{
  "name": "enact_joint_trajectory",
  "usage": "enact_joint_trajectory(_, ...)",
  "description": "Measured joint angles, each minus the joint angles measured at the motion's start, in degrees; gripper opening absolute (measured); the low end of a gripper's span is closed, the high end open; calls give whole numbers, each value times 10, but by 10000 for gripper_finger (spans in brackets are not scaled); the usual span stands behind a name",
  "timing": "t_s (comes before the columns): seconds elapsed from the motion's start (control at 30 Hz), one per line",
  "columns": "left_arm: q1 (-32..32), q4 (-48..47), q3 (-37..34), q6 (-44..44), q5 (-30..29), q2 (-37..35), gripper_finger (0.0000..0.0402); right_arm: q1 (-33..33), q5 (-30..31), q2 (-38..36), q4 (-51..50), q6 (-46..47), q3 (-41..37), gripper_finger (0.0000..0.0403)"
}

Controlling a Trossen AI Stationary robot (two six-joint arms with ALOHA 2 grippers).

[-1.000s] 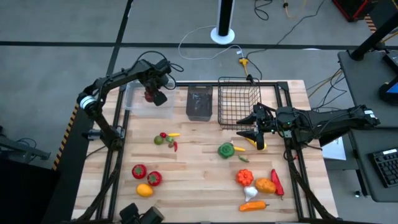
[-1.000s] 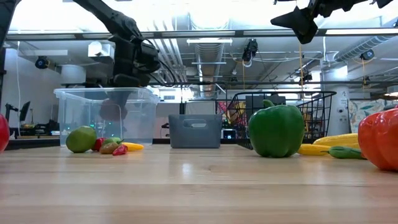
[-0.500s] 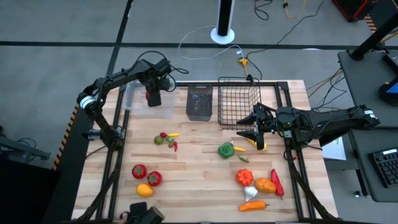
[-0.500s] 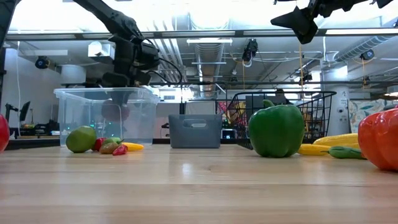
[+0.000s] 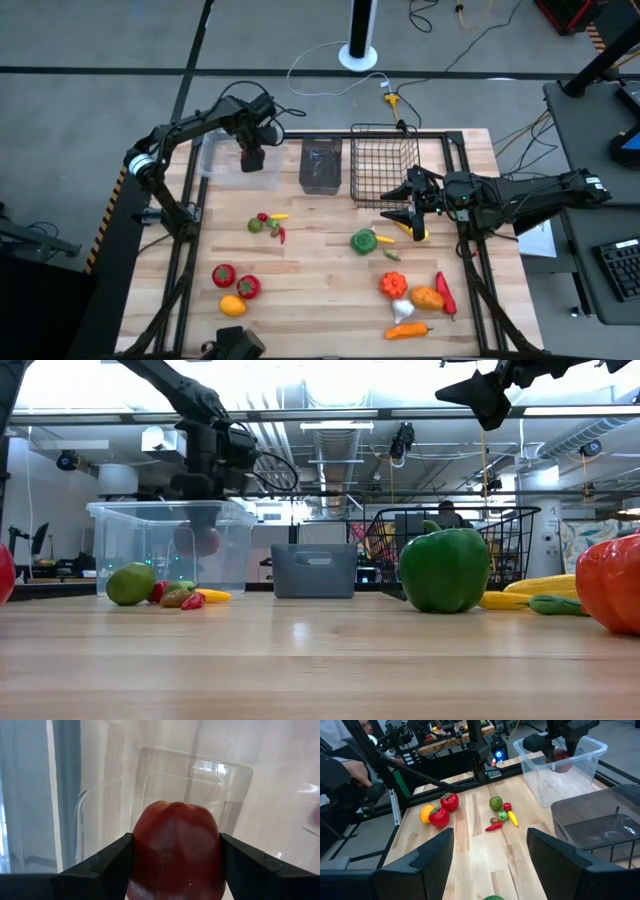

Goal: Sort produce into baskets
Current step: Put the red apple into the transparent bin

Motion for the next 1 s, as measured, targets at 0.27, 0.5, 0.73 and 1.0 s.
enact_joint_trajectory(0.27,0,10,0,-9,29,0,245,0,0,0,0,0,0,242)
enact_joint_trajectory(0.5,0,17,0,-11,29,0,245,0,0,0,0,0,0,242)
enact_joint_trajectory(0.73,0,21,0,-14,29,0,261,0,0,0,0,-5,0,242)
enact_joint_trajectory(1.0,0,24,0,-20,29,0,277,0,0,0,0,-8,0,242)
